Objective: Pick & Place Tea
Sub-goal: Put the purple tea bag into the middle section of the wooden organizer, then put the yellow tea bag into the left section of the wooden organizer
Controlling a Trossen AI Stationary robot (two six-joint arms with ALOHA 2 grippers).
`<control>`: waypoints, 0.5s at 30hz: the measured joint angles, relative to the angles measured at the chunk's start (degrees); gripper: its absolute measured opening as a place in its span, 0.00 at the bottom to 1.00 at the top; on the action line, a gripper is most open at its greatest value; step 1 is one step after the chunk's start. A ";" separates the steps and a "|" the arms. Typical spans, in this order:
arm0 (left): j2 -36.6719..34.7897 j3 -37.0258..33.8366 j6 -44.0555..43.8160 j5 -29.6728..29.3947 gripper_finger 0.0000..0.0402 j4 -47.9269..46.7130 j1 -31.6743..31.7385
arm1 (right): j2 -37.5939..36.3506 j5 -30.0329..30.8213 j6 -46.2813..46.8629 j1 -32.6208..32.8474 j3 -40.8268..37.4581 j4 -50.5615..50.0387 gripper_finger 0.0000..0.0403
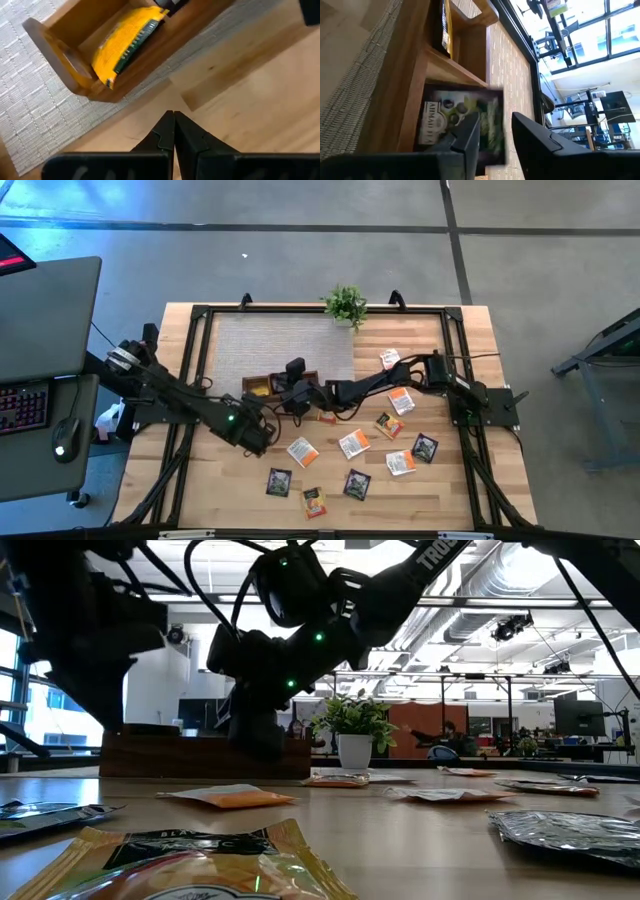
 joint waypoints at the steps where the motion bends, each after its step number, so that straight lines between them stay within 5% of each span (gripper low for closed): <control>1: 0.00 -0.15 0.00 0.09 0.00 0.02 0.38 | 0.00 -0.01 0.43 -0.01 0.00 0.01 0.28; 8: 0.00 -0.24 3.44 -1.40 0.00 0.02 4.48 | -0.02 2.91 1.28 0.17 0.00 0.33 0.29; 15: 0.00 -0.24 9.17 -1.22 0.00 -0.52 9.83 | -0.04 12.09 0.39 1.72 0.00 0.15 0.29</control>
